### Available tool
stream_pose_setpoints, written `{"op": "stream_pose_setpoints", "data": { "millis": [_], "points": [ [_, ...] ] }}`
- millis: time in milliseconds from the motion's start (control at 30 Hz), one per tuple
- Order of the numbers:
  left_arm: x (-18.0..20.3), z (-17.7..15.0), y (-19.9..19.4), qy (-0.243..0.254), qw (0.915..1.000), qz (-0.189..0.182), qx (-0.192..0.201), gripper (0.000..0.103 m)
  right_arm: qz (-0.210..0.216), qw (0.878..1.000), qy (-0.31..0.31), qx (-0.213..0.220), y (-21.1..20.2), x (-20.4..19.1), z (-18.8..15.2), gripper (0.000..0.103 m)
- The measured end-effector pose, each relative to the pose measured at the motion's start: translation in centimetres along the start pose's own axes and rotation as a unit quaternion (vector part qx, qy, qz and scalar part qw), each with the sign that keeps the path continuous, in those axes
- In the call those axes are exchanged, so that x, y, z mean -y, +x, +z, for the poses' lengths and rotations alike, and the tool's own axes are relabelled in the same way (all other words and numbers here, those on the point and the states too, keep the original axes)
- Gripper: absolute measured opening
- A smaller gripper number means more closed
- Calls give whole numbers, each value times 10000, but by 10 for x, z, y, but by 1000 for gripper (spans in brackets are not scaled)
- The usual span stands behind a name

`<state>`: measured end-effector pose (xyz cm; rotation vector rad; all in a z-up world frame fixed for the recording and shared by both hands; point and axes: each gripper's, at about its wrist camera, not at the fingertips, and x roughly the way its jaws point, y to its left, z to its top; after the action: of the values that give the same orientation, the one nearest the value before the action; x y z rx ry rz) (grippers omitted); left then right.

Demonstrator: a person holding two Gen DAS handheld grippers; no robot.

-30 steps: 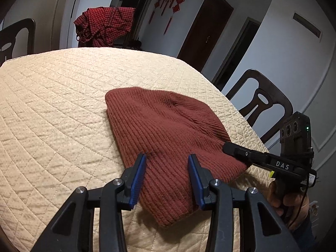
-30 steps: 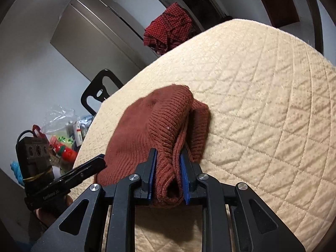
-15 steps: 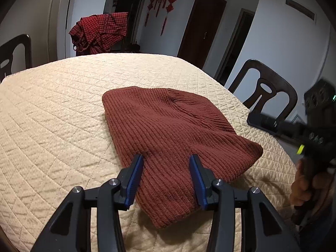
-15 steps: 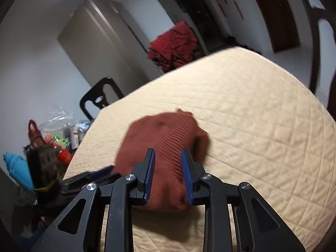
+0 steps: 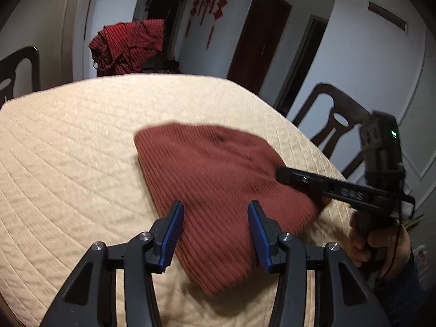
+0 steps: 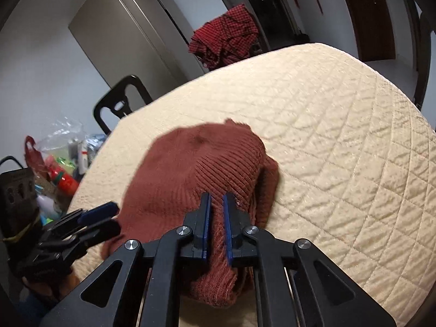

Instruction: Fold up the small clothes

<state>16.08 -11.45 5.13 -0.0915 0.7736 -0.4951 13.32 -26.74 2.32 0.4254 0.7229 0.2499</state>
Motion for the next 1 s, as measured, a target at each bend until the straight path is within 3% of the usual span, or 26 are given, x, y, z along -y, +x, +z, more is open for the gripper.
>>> {"op": "stream_pose_setpoints", "data": {
  "millis": [200,300,400,633,867,1000],
  "points": [
    [-10,24,22,-33,9996,289,61,50,-151,9999,-3,28,13,3,19,7],
    [-8,19,42,-24,9994,290,-184,46,-312,9995,37,-75,27,14,15,8],
    [0,10,50,217,9987,447,-145,46,-282,9996,-1,-22,25,15,12,8],
    [9,5,13,265,9991,319,-8,45,-367,9985,-390,119,-13,-6,5,10],
    [33,-26,-17,443,9989,90,-85,40,-250,9948,-983,78,-42,-47,-37,10],
    [35,-39,-6,564,9974,401,-182,39,-637,9924,-1024,-260,-23,-37,-51,7]
  ]
}}
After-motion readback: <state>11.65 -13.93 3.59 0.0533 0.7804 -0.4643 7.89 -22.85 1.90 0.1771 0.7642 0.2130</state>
